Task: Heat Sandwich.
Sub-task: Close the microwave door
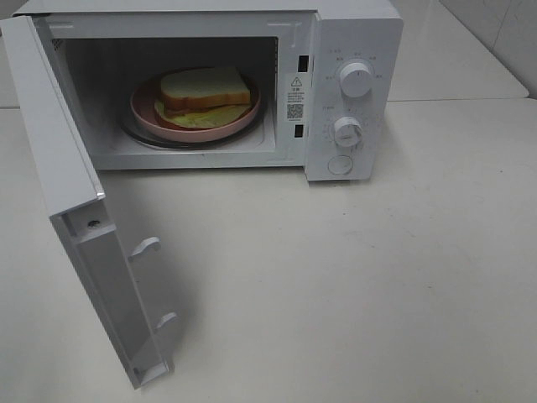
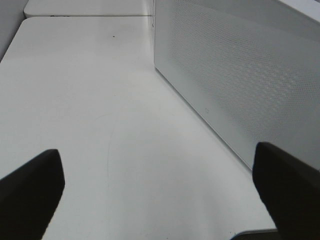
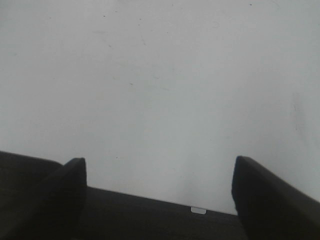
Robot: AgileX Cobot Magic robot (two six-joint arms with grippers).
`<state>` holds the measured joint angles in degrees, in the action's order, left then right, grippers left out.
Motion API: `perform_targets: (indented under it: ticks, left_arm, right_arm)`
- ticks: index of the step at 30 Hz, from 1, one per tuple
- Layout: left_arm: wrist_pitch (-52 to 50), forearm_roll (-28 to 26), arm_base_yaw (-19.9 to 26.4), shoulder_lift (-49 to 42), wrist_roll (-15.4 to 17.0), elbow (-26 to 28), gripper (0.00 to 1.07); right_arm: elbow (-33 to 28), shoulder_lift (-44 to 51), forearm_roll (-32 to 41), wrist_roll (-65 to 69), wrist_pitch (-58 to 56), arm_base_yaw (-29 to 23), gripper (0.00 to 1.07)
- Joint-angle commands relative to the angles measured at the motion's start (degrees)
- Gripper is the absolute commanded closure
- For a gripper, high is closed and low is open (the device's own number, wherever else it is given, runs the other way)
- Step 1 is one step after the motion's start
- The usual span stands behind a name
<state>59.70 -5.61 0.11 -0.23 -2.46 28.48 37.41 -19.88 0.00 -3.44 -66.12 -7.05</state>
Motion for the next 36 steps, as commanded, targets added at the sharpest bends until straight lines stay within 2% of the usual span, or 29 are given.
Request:
perform_targets:
  ticks: [1, 5, 19, 36]
  left_arm:
    - [-0.4, -0.1, -0.3, -1.4, 0.2, -0.2, 0.10]
    - [-0.4, -0.1, -0.3, -1.4, 0.2, -0.2, 0.10]
    - [-0.4, -0.1, -0.3, -1.4, 0.2, -0.2, 0.10]
    - [-0.4, -0.1, -0.3, -1.3, 0.2, -0.2, 0.10]
  right_arm:
    - [-2.6, 3.0, 0.0, 0.5, 1.8, 1.8, 0.31]
    - [-6.2, 8.0, 0.3, 0.5, 2.9, 3.8, 0.31]
    - [-8.4, 20.6, -1.1, 3.0, 6.8, 3.8, 0.31]
    - [-8.4, 21.7, -1.0, 2.9, 6.8, 3.8, 0.31]
